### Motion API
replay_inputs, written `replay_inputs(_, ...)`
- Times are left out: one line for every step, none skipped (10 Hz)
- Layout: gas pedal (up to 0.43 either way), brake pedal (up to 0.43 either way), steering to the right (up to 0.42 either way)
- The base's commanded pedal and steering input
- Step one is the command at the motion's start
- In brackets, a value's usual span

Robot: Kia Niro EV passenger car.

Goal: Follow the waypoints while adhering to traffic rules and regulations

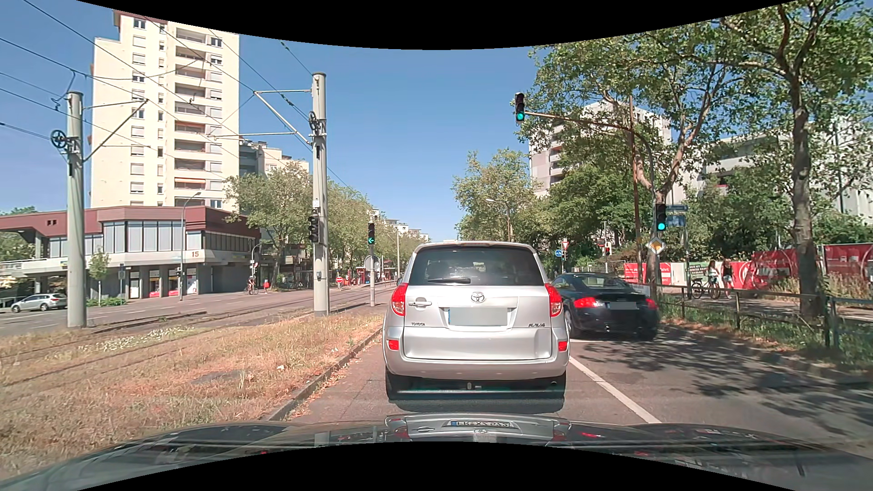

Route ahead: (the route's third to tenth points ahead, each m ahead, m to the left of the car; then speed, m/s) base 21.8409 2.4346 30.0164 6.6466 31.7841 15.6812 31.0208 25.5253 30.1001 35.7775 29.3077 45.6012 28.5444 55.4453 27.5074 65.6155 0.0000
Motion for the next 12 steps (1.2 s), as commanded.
replay_inputs(0.000, 0.213, -0.002)
replay_inputs(0.000, 0.201, -0.002)
replay_inputs(0.000, 0.195, -0.002)
replay_inputs(0.000, 0.183, -0.002)
replay_inputs(0.000, 0.152, -0.002)
replay_inputs(0.000, 0.116, -0.001)
replay_inputs(0.000, 0.085, 0.000)
replay_inputs(0.000, 0.091, 0.001)
replay_inputs(0.000, 0.061, 0.000)
replay_inputs(0.000, 0.000, 0.000)
replay_inputs(0.000, 0.000, 0.000)
replay_inputs(0.000, 0.000, 0.000)
